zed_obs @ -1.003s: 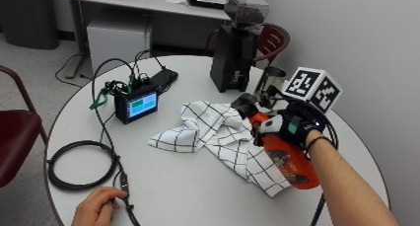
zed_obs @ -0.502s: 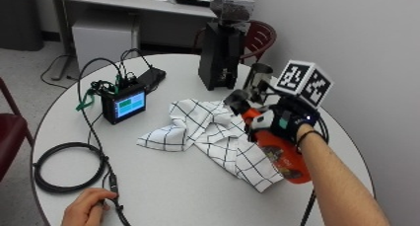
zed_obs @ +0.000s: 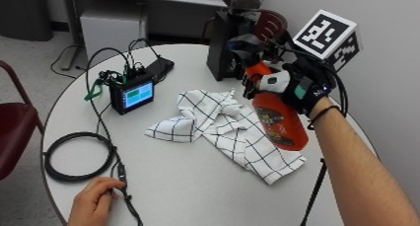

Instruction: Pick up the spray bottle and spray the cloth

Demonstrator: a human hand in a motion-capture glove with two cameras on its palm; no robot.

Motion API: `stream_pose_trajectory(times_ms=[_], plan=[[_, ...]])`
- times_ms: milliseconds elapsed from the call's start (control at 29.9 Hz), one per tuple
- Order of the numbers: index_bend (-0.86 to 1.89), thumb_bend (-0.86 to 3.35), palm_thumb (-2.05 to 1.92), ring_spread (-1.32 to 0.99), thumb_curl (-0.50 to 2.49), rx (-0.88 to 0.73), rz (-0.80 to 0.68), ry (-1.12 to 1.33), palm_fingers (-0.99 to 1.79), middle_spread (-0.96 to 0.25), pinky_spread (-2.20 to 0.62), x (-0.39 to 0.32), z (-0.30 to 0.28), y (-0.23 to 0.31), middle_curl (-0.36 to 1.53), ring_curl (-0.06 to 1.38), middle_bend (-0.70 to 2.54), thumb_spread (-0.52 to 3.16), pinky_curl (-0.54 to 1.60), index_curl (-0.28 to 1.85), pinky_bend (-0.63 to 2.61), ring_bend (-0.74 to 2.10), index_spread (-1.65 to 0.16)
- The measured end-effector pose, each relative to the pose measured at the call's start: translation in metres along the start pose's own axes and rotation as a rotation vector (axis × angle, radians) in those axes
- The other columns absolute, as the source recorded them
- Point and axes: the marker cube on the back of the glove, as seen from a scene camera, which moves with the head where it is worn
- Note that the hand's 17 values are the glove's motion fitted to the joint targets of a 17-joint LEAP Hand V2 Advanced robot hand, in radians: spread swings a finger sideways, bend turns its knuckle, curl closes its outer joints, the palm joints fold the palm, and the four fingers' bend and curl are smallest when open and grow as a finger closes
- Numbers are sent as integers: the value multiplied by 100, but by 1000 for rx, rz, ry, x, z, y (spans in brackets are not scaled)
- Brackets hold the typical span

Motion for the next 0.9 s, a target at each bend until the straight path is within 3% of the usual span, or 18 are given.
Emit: stream_pose_trajectory(times_ms=[301, 569, 903], plan=[[17, -3, 96, -12, 81, 126, -239, -267, 113, -11, 26, -14, 44, -5, 50, 42, 44, 47, 30, 49, 16, 41, -22], [16, -3, 97, -12, 81, 135, -317, -372, 111, -11, 26, -8, 119, -11, 49, 42, 44, 49, 29, 48, 17, 40, -23], [16, -2, 97, -12, 81, 66, -307, -424, 109, -11, 26, 5, 188, -9, 49, 42, 41, 52, 29, 48, 16, 39, -23]])
